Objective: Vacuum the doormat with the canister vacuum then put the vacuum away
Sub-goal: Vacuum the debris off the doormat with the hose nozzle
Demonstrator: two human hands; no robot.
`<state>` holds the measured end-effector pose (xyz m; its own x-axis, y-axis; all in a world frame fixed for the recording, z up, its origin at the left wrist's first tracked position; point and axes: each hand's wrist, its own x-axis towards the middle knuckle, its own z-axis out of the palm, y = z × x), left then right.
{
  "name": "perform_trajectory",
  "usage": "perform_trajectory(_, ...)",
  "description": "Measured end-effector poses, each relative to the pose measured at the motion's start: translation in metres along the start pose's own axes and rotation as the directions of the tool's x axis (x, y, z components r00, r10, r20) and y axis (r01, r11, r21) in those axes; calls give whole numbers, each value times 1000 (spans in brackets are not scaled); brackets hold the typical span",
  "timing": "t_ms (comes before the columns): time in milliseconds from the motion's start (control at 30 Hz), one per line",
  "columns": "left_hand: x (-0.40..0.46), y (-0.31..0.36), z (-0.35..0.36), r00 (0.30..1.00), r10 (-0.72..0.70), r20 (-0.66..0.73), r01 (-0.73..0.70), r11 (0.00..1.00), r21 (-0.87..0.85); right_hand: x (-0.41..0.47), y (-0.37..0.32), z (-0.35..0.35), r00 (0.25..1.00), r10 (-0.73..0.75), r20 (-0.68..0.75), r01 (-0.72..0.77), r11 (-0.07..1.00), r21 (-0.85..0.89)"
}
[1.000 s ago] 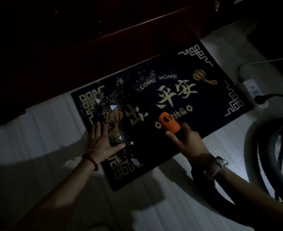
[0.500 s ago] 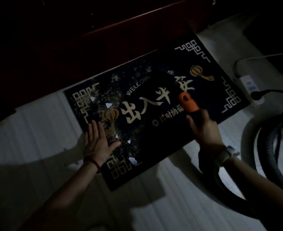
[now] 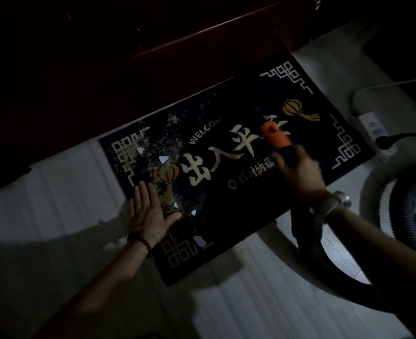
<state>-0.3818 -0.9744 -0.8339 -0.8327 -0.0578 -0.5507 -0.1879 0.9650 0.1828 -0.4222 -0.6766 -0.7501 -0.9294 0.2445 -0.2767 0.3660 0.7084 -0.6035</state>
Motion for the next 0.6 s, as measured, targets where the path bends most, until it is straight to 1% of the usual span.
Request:
perform_trajectory(33, 0, 1, 0, 1000, 0, 2, 0, 1000, 3, 9, 2, -9, 995, 69, -69, -68, 997, 25)
perform_trajectory(67, 0, 1, 1, 1000, -3, -2, 3, 1000, 8, 15, 3, -14, 987, 113, -110, -110, 993, 37)
perform_trajectory(100, 1, 1, 1, 1000, -7, -5, 7, 1000, 15, 16, 1, -15, 986, 128, -108, -123, 991, 52)
perform_trajectory(167, 2, 0, 0, 1000, -10, -5, 11, 1000, 28, 7, -9, -7, 996, 85, 11, -86, 991, 98)
perform_trajectory(200, 2, 0, 0, 1000, -9, -1, 9, 1000, 29, -1, -13, 0, 996, 38, 82, -45, 995, 83)
perform_trajectory(267, 1, 0, 0, 1000, -9, 8, 9, 1000, 23, -13, -18, 6, 985, -39, 168, 40, 999, -6)
perform_trajectory(300, 1, 1, -1, 1000, -10, 10, 10, 1000, 19, -13, -19, 3, 984, -48, 173, 55, 998, -40)
perform_trajectory(367, 1, 1, -1, 1000, -7, 11, 7, 1000, 13, 0, -16, -12, 990, -4, 139, 9, 999, -34)
perform_trajectory(467, 0, 1, -1, 1000, -7, 10, 7, 1000, 11, 27, -12, -34, 989, 138, -58, -140, 989, -45)
perform_trajectory(500, 0, 1, 0, 1000, -9, 10, 9, 1000, 11, 31, -14, -32, 986, 140, -89, -143, 989, -31)
perform_trajectory(533, 1, 1, 0, 1000, -9, 8, 9, 1000, 12, 30, -21, -25, 991, 115, -63, -115, 993, 0)
perform_trajectory(600, 1, 0, 0, 1000, -3, 17, 3, 1000, 0, 18, -35, 1, 998, 6, 68, -8, 1000, 29)
